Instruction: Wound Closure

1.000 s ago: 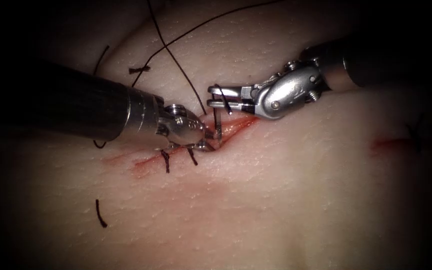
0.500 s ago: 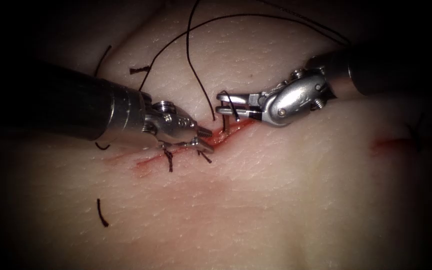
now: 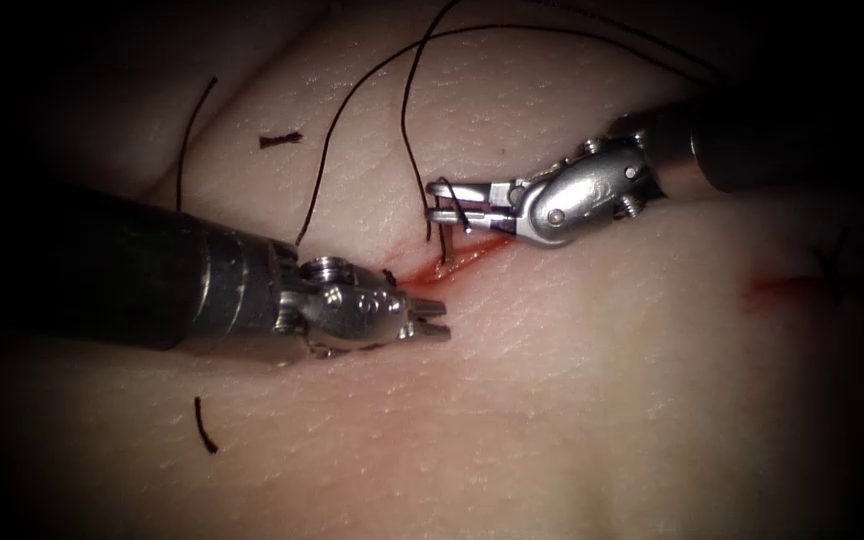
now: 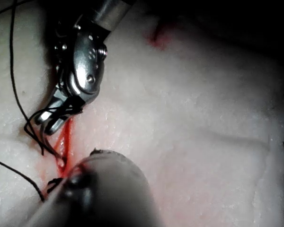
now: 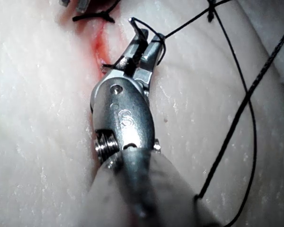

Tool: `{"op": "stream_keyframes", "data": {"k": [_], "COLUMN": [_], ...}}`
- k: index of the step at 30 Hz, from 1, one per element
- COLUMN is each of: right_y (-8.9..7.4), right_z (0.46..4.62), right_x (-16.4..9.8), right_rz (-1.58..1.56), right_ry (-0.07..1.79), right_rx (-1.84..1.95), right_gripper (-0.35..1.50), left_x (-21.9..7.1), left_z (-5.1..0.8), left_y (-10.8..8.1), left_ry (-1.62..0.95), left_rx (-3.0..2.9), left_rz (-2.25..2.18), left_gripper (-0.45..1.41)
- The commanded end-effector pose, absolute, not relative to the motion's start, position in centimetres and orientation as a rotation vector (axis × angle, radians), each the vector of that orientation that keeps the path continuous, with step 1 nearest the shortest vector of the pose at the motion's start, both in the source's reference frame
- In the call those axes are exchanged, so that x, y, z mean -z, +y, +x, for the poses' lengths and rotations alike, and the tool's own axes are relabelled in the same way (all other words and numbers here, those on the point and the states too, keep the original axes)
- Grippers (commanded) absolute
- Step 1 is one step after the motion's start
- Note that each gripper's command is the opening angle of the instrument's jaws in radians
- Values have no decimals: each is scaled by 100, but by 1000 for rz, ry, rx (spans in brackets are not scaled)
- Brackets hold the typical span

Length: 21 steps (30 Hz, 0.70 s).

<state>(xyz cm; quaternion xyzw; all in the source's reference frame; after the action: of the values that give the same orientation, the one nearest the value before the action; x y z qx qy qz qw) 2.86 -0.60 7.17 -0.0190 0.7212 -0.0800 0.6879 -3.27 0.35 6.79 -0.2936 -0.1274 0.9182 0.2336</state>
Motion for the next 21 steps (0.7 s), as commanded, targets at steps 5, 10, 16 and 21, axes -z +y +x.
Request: {"op": "stream_keyframes", "data": {"k": [5, 10, 16, 21], "right_y": [-65, -57, -48, -46], "right_z": [294, 294, 296, 301], "right_x": [-722, -719, -716, -715], "right_rz": [4, 22, 55, 82], "right_ry": [1613, 1608, 1602, 1593], "right_rx": [138, 118, 81, 50], "right_gripper": [-35, -35, -35, -35], "left_x": [-693, -697, -704, -713], "left_z": [-341, -347, -352, -352], "left_y": [19, 18, 19, 15], "left_ry": [-351, -348, -343, -339], "left_rx": [-2516, -2509, -2504, -2514], "left_rz": [-821, -829, -839, -848], "left_gripper": [12, 10, 7, 7]}}
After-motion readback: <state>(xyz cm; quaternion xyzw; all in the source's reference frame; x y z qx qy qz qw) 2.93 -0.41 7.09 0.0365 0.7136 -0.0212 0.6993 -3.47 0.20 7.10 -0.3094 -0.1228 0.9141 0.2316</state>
